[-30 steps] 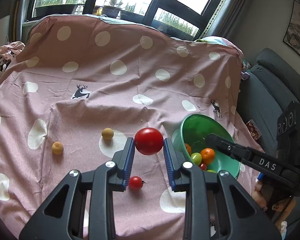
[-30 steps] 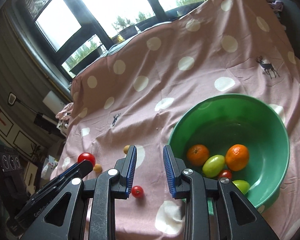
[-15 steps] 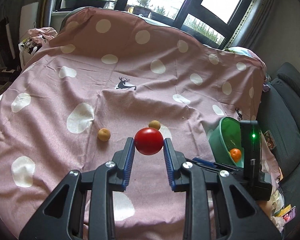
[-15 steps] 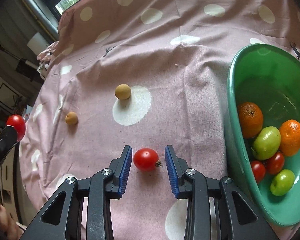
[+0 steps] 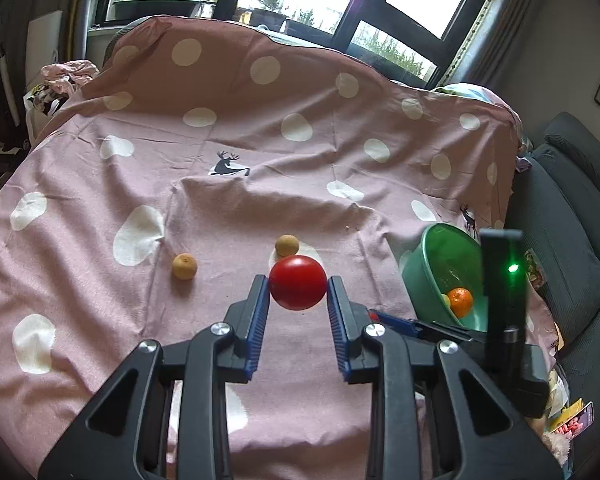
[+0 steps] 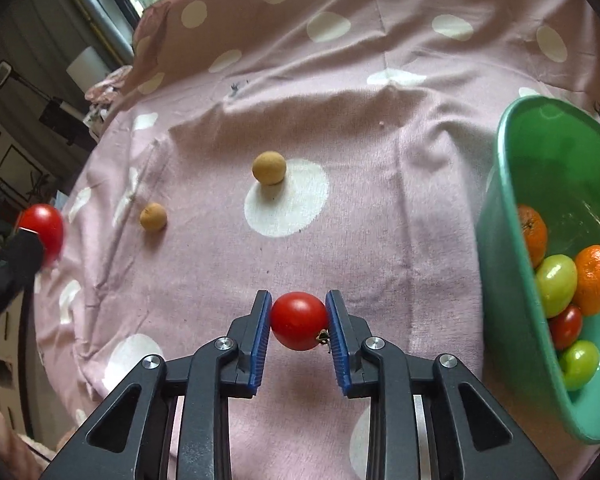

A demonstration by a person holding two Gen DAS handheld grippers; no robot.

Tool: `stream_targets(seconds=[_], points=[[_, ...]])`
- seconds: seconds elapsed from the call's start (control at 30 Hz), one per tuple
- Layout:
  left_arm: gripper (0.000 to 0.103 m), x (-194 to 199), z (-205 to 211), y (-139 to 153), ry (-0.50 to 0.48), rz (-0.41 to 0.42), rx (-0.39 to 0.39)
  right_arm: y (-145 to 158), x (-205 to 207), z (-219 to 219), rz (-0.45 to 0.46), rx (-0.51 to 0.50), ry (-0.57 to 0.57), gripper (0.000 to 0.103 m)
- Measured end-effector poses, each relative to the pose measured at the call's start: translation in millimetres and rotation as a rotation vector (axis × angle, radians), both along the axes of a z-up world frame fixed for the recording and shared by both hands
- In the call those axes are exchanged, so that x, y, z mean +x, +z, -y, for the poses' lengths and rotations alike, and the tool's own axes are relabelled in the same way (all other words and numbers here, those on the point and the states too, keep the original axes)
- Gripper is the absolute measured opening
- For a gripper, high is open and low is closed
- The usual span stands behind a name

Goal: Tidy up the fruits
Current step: 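Carry the cherry tomato with the right tool over the bowl, then open the right tool to drop the tomato into the bowl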

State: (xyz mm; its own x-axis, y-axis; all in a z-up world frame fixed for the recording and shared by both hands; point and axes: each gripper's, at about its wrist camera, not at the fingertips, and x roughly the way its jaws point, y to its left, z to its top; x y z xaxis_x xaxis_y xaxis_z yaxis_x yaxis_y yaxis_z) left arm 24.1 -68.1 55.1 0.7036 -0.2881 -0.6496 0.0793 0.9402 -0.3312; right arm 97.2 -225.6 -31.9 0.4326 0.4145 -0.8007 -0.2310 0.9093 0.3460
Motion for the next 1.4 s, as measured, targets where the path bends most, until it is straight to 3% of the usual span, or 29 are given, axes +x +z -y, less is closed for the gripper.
stream_targets(seconds=[0.23, 0.37, 0.6, 0.83, 0.87, 0.97, 1.1, 1.3, 1.4], points=[[0.029, 10.2, 61.7, 17.1, -0.118, 0.047, 0.021, 72.6, -33.8, 69.7, 0.222, 0.110, -0.117, 0.029], [0.029, 21.1, 107.3, 18.7, -0.200, 0.047, 0.031, 90.0, -45.8, 116.5, 0.291, 0.129, -0.239, 0.029], [0.029, 39.5, 172.0, 4.2, -0.307, 0.001, 0.051, 72.5, -37.5, 174.0, 0.221, 0.184, -0.389, 0.029], [0.031, 42.6, 197.3, -8.8, -0.342, -0.035, 0.085, 56.7, -36.9, 205.8, 0.153, 0.216, -0.499, 0.029], [0.033, 42.6, 197.3, -8.7, -0.344, -0.042, 0.084, 55.8, -37.0, 209.8, 0.144, 0.223, -0.515, 0.032], [0.049, 40.0, 189.6, -5.2, -0.335, -0.030, 0.076, 53.5, -39.8, 218.1, 0.138, 0.243, -0.546, 0.053], [0.064, 37.6, 159.5, 0.3, -0.253, -0.003, 0.087, 59.3, -41.5, 214.3, 0.163, 0.248, -0.541, 0.054], [0.064, 43.8, 86.4, -4.8, -0.078, -0.031, 0.147, 70.2, -36.5, 181.0, 0.197, 0.238, -0.469, 0.054], [0.064, 44.2, 47.8, -10.7, -0.020, -0.062, 0.138, 74.5, -31.2, 158.3, 0.210, 0.230, -0.423, 0.054]])
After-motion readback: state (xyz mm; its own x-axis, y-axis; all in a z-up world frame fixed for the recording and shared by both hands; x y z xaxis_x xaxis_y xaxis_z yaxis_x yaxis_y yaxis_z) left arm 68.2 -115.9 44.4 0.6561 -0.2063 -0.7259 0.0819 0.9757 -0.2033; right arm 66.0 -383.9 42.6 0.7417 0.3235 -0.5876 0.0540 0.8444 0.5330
